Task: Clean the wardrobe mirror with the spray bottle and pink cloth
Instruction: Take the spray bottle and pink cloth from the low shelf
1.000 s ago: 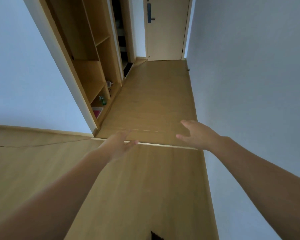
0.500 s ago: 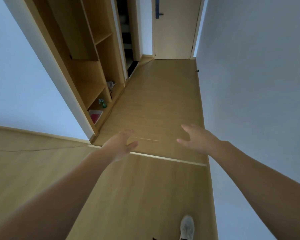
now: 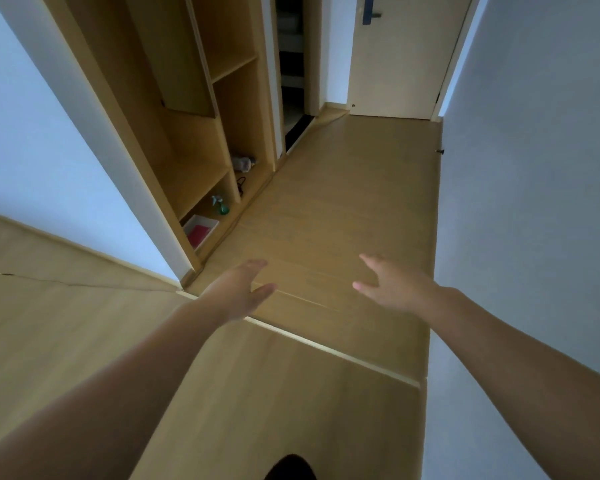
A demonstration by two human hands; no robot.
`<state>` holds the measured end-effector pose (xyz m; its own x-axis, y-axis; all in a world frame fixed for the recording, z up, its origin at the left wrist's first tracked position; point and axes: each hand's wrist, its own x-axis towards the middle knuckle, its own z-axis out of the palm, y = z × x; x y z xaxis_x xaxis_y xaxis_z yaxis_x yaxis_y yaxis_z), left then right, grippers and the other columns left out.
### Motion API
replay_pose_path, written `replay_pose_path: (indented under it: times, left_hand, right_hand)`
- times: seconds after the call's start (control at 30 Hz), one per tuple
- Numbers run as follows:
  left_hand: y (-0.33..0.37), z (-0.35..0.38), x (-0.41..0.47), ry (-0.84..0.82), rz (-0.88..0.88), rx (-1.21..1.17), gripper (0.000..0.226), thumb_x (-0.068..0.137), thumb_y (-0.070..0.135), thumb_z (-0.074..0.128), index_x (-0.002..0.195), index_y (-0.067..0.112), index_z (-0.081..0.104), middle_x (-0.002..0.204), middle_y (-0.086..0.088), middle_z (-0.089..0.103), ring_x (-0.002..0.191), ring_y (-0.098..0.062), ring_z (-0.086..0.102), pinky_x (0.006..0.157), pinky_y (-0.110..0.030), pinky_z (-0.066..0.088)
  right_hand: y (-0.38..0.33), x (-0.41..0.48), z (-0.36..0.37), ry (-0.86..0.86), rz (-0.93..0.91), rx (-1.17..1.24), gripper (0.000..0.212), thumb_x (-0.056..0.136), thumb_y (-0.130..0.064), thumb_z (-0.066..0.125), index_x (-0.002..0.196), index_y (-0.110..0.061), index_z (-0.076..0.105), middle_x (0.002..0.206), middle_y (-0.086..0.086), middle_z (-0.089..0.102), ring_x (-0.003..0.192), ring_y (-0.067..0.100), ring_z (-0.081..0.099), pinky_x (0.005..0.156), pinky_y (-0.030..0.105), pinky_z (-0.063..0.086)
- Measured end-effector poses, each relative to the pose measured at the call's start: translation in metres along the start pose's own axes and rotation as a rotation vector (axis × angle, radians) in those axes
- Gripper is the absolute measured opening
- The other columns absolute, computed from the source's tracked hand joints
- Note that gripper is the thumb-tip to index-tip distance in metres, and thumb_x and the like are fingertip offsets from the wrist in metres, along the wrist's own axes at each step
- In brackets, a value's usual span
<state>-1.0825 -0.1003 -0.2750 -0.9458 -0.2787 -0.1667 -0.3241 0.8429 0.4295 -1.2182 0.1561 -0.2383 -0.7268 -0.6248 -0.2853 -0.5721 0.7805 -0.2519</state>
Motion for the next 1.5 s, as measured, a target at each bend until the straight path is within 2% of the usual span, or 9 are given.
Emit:
replay_pose_path:
  times: [0.17, 0.33, 0.53, 0.77, 0.87, 1.03, 1.2, 1.3, 1.5]
  left_hand:
    - [0.001, -0.006, 0.061, -0.034, -0.036, 0.005, 0.062, 0.094, 0.052, 0.050, 0.148, 0.028, 0.032, 0.151, 0.005, 0.039, 0.129, -0.015, 0.046, 0.101, -0.028, 0.034]
    - [-0.002, -0.022, 0.146, -0.047, -0.047, -0.029, 0.061, 0.095, 0.046, 0.051, 0.149, 0.023, 0.032, 0.149, 0.002, 0.041, 0.114, -0.014, 0.057, 0.103, -0.033, 0.041]
    - [-0.014, -0.055, 0.254, -0.019, -0.036, -0.009, 0.063, 0.096, 0.045, 0.050, 0.150, 0.023, 0.028, 0.153, 0.000, 0.037, 0.137, -0.018, 0.038, 0.110, -0.032, 0.031]
    - [-0.033, -0.084, 0.343, -0.002, -0.063, 0.026, 0.061, 0.094, 0.050, 0.051, 0.148, 0.027, 0.032, 0.147, 0.000, 0.044, 0.128, -0.018, 0.047, 0.102, -0.031, 0.036]
    - [-0.040, -0.093, 0.374, 0.024, -0.098, 0.038, 0.059, 0.094, 0.051, 0.051, 0.145, 0.025, 0.037, 0.137, -0.003, 0.053, 0.112, -0.017, 0.057, 0.097, -0.031, 0.044]
    - [-0.043, -0.114, 0.426, 0.086, -0.156, -0.011, 0.049, 0.094, 0.046, 0.051, 0.138, 0.024, 0.045, 0.135, -0.005, 0.054, 0.117, -0.016, 0.054, 0.101, -0.034, 0.043]
    - [-0.032, -0.129, 0.482, 0.199, -0.238, -0.016, 0.049, 0.097, 0.040, 0.051, 0.139, 0.017, 0.043, 0.133, -0.004, 0.054, 0.120, -0.019, 0.052, 0.093, -0.029, 0.040]
    - [-0.019, -0.139, 0.514, 0.233, -0.317, -0.024, 0.053, 0.097, 0.039, 0.051, 0.143, 0.014, 0.041, 0.143, -0.005, 0.048, 0.128, -0.020, 0.047, 0.106, -0.035, 0.039]
    - [-0.012, -0.148, 0.562, 0.267, -0.461, -0.023, 0.047, 0.096, 0.045, 0.049, 0.133, 0.016, 0.049, 0.131, -0.007, 0.055, 0.114, -0.024, 0.055, 0.097, -0.042, 0.048]
  right_hand:
    - [0.025, 0.064, -0.021, -0.025, -0.025, 0.045, 0.071, 0.098, -0.048, 0.046, 0.155, -0.019, 0.016, 0.161, 0.005, 0.017, 0.147, 0.019, 0.019, 0.115, 0.036, 0.022]
    - [0.038, 0.148, -0.047, -0.016, -0.042, 0.007, 0.070, 0.098, -0.046, 0.046, 0.154, -0.017, 0.017, 0.160, 0.007, 0.021, 0.146, 0.021, 0.021, 0.115, 0.036, 0.023]
    - [0.049, 0.257, -0.086, -0.015, -0.019, -0.006, 0.071, 0.097, -0.048, 0.046, 0.154, -0.017, 0.016, 0.160, 0.007, 0.021, 0.146, 0.024, 0.023, 0.116, 0.039, 0.024]
    - [0.056, 0.363, -0.114, 0.047, -0.039, 0.003, 0.070, 0.094, -0.049, 0.051, 0.151, -0.016, 0.027, 0.155, 0.009, 0.032, 0.140, 0.026, 0.036, 0.111, 0.043, 0.034]
    - [0.058, 0.402, -0.127, 0.060, -0.079, 0.003, 0.069, 0.094, -0.046, 0.052, 0.150, -0.014, 0.029, 0.154, 0.010, 0.035, 0.139, 0.026, 0.036, 0.112, 0.040, 0.033]
    - [0.063, 0.473, -0.154, 0.035, -0.185, 0.001, 0.069, 0.097, -0.044, 0.050, 0.153, -0.015, 0.022, 0.158, 0.006, 0.027, 0.144, 0.022, 0.027, 0.115, 0.035, 0.024]
    - [0.076, 0.557, -0.188, 0.003, -0.296, 0.048, 0.068, 0.097, -0.042, 0.050, 0.154, -0.020, 0.018, 0.159, 0.004, 0.024, 0.146, 0.023, 0.023, 0.114, 0.038, 0.025]
    - [0.088, 0.606, -0.214, -0.021, -0.361, 0.072, 0.070, 0.097, -0.043, 0.050, 0.154, -0.022, 0.017, 0.161, 0.004, 0.017, 0.148, 0.022, 0.016, 0.115, 0.040, 0.023]
    - [0.102, 0.691, -0.254, -0.042, -0.505, 0.029, 0.069, 0.096, -0.046, 0.050, 0.154, -0.022, 0.019, 0.160, 0.004, 0.019, 0.146, 0.023, 0.022, 0.112, 0.042, 0.028]
